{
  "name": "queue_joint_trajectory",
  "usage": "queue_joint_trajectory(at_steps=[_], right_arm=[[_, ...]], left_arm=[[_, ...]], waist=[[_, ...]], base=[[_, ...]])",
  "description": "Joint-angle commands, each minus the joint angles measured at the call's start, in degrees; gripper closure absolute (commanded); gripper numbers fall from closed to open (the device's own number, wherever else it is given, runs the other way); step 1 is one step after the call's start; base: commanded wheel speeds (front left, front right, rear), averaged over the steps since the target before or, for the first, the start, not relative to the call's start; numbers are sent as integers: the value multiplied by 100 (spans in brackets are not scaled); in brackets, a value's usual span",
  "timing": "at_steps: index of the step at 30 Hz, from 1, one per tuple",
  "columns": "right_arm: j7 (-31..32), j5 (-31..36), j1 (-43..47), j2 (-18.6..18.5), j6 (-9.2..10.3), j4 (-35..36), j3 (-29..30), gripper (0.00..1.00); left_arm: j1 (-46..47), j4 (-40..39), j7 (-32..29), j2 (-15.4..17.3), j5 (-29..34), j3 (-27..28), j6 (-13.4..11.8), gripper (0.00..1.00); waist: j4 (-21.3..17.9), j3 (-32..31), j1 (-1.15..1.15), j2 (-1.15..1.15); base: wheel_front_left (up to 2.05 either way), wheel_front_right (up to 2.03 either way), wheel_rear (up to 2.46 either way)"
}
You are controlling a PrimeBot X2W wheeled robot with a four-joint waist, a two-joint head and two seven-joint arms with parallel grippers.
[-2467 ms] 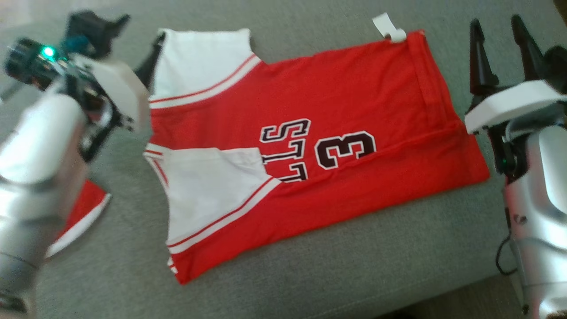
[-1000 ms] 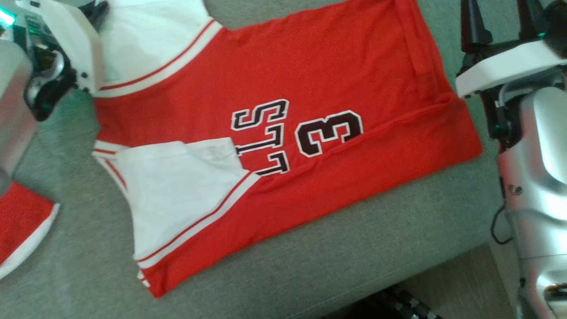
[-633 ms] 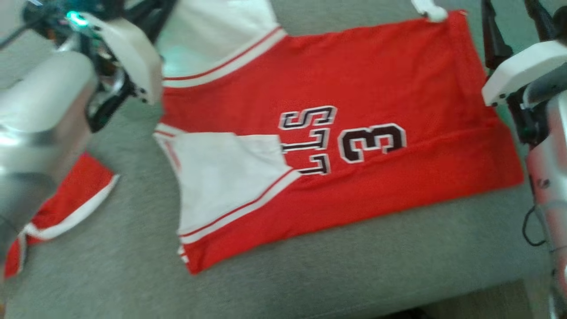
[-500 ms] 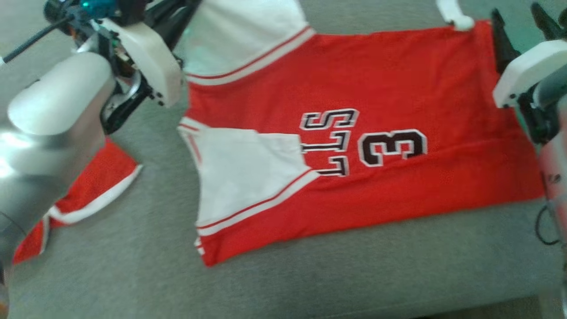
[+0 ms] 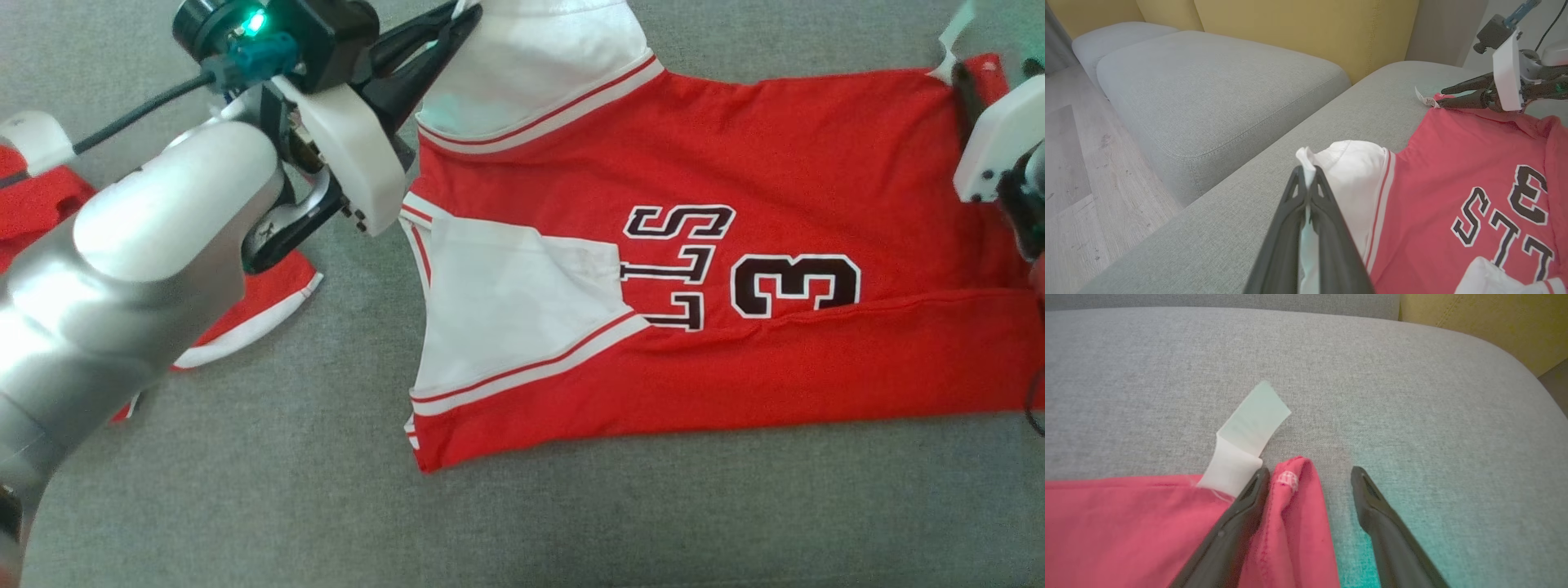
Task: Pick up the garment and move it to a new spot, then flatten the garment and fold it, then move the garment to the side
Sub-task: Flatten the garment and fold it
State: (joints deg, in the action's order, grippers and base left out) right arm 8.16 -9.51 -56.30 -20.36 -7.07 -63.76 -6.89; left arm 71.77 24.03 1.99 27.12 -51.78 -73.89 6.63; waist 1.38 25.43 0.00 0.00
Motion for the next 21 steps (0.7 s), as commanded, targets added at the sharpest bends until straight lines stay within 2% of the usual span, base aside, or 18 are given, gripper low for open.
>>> queue_joint_trajectory(at_steps=[1,3,4,5,10,21], right_arm=[[42,22,-126,-18,-42,-67,-7,0],[65,27,-175,29,-42,-213,-4,0],[86,16,-200,58,-42,-278,-8,55],[99,-7,-231,89,-42,-330,-8,100],[-15,-152,-368,159,-42,-437,57,100],[-961,-486,-914,229,-42,-218,-4,100]], left_arm=[[175,-142,-23,237,99,221,-81,100],[179,-187,-40,282,120,217,-110,100],[178,-202,-47,303,121,217,-120,100],[180,-215,-58,326,119,218,-130,100],[213,-195,-77,406,135,232,-190,100],[579,392,226,428,214,475,-327,100]], waist=[[-18,25,0,0],[-41,48,0,0],[-55,58,0,0],[-72,70,0,0],[-127,105,0,0],[-307,248,0,0]], base=[[0,0,0],[0,0,0],[0,0,0],[0,0,0],[0,0,0],[0,0,0]])
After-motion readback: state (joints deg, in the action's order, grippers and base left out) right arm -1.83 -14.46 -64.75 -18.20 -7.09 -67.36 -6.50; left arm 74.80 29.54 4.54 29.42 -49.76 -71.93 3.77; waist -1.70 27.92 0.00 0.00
